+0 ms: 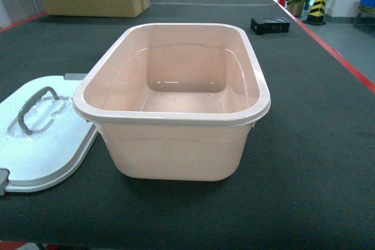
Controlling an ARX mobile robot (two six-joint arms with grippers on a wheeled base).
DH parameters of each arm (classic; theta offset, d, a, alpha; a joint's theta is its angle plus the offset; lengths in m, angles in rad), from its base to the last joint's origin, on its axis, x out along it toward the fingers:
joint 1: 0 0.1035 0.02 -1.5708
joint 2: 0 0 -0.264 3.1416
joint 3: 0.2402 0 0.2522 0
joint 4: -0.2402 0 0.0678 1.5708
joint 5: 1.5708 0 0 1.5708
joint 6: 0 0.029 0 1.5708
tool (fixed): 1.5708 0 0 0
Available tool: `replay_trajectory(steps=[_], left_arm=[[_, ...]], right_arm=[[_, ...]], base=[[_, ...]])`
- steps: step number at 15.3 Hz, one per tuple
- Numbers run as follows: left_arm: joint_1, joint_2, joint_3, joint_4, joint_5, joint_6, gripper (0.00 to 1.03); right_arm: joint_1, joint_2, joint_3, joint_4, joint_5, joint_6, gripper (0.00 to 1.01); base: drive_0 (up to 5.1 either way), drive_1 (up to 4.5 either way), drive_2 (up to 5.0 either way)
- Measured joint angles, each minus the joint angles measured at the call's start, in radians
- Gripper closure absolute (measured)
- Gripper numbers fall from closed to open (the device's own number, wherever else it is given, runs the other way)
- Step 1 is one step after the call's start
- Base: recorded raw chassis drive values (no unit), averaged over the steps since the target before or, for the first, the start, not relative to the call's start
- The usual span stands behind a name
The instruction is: Pick capacitor and pack into box
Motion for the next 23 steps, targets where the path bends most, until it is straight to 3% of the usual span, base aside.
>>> replay_trajectory(steps=[10,12,13,15,17,20,22,23], left_arm=[[0.000,0.000,0.000,0.000,0.000,0.000,0.60],[-0.119,0.080,0.000,0.154,-0.233,0.000,0.60],[-0.294,0.432,0.023,0.467,-0.445,0.008,0.60],[-0.348,0.773,0.179,0.769,-0.409,0.046,0.60],[-0.370,1.107,0.402,0.928,-0.331,0.054,0.60],[-0.420,1.563,0.736,0.862,-0.246,0.054,0.60],[-0.448,1.732,0.896,0.828,-0.213,0.043,0.60],[-0.460,1.780,0.937,0.826,-0.205,0.038,0.52]], right_arm=[[0.000,0.000,0.000,0.000,0.000,0.000,0.03],[0.000,0.000,0.000,0.000,0.001,0.000,0.03],[0.000,0.000,0.000,0.000,0.000,0.000,0.03],[0.000,0.000,0.000,0.000,0.000,0.000,0.03],[0.000,0.000,0.000,0.000,0.000,0.000,0.03],[0.000,0.000,0.000,0.000,0.000,0.000,0.03],[0.000,0.000,0.000,0.000,0.000,0.000,0.03],[0.000,0.000,0.000,0.000,0.000,0.000,0.03]], base=[[0.0,0.00,0.0],[0.0,0.00,0.0],[0.0,0.00,0.0],[0.0,0.00,0.0],[0.0,0.00,0.0],[0.0,0.00,0.0],[0.0,0.00,0.0],[0.0,0.00,0.0]])
